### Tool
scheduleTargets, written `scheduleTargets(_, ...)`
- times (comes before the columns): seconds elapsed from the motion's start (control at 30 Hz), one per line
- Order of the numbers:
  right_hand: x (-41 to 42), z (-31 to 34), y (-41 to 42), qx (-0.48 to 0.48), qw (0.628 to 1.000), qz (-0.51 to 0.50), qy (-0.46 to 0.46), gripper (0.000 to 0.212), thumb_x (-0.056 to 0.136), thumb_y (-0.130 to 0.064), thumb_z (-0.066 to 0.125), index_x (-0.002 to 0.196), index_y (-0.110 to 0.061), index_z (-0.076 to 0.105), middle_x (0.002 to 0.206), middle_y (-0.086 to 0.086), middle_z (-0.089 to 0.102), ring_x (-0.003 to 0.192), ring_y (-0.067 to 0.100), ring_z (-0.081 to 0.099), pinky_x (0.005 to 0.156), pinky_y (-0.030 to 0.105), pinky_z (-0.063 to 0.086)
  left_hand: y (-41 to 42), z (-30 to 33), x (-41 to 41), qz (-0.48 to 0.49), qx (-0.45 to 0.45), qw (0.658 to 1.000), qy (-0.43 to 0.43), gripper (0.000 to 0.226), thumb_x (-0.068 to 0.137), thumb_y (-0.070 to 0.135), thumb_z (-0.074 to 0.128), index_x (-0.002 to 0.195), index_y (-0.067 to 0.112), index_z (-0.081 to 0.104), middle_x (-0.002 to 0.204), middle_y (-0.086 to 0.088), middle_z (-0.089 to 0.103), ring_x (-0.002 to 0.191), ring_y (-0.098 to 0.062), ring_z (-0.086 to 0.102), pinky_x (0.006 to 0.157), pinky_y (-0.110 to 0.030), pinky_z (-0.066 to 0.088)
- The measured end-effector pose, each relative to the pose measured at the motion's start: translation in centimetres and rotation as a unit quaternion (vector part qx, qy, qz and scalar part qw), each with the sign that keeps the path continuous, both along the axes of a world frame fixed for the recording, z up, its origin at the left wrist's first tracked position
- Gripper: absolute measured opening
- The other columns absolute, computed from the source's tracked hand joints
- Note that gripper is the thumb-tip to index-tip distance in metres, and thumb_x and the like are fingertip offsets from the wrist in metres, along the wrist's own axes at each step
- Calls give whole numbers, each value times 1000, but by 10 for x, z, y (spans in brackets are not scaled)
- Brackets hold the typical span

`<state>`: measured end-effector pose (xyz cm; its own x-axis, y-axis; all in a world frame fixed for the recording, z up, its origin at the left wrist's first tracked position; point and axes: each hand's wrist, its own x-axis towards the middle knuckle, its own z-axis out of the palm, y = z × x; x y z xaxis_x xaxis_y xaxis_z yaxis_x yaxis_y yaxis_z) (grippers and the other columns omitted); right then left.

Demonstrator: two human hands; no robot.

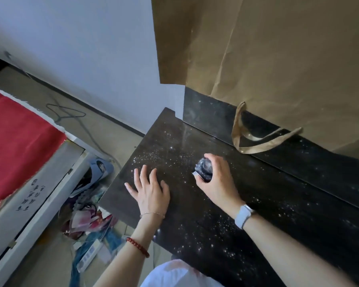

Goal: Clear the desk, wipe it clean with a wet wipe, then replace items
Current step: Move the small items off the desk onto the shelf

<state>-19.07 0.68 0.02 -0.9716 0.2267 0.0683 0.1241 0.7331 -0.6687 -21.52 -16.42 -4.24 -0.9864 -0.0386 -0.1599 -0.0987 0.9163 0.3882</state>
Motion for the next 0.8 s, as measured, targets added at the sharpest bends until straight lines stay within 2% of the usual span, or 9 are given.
scheduleTargets(0.07, 43, 6, 18, -16, 998, -61, 11, 60, 71, -18, 77, 123, -9, 48, 106, 8, 52, 101, 22, 50, 87, 25, 43, 33, 18, 11, -39, 41, 995, 80, 37, 80, 24, 42, 110, 9, 58, 129, -16, 51, 126, -37, 40, 104, -62, 19)
scheduleTargets(0.13, 86, 13, 41, -18, 992, -120, 21, 63, 71, -19, 77, 125, -9, 46, 104, 5, 51, 99, 20, 51, 86, 16, 37, 72, 33, 31, -109, 89, 981, 137, 36, 76, 26, 38, 100, 12, 62, 112, -11, 62, 108, -34, 55, 97, -57, 35)
scheduleTargets(0.23, 149, 25, 83, -16, 983, -182, 31, 68, 71, -22, 78, 128, -10, 44, 99, -1, 49, 94, 19, 53, 86, 15, 35, 134, 53, 70, -215, 148, 950, 175, 27, 74, 24, 40, 93, 17, 58, 96, -4, 65, 93, -22, 54, 89, -48, 43)
scheduleTargets(0.37, 245, 41, 152, 7, 967, -250, 43, 72, 70, -22, 78, 130, -8, 43, 105, 5, 53, 99, 20, 53, 89, 15, 34, 218, 72, 143, -335, 194, 907, 167, 28, 74, 23, 40, 95, 17, 57, 94, -3, 63, 86, -25, 60, 81, -38, 47)
scheduleTargets(0.5, 350, 54, 217, 9, 947, -318, 43, 71, 70, -22, 78, 130, -8, 43, 115, 10, 54, 107, 20, 51, 93, 9, 28, 300, 88, 228, -405, 209, 876, 155, 32, 75, 23, 38, 97, 12, 59, 95, -7, 63, 85, -31, 60, 78, -39, 48)
scheduleTargets(0.6, 423, 60, 256, 2, 934, -355, 30, 68, 72, -21, 75, 131, -10, 43, 117, 8, 51, 110, 20, 50, 92, 11, 28, 359, 99, 289, -448, 240, 851, 132, 41, 77, 25, 36, 106, 6, 59, 100, -13, 62, 90, -35, 59, 79, -41, 49)
scheduleTargets(0.73, 493, 67, 299, -4, 913, -407, 29, 66, 74, -22, 72, 132, -16, 41, 119, 4, 48, 112, 18, 47, 90, 17, 33, 422, 112, 351, -502, 294, 806, 107, 53, 82, 24, 38, 130, 2, 39, 123, -22, 49, 112, -32, 45, 98, -36, 37)
scheduleTargets(0.8, 510, 74, 319, 0, 899, -436, 41, 66, 75, -23, 72, 132, -15, 40, 121, 6, 48, 113, 19, 47, 90, 20, 35, 445, 117, 365, -511, 307, 796, 106, 57, 86, 25, 37, 138, 3, 26, 131, -25, 41, 120, -36, 40, 102, -41, 36)
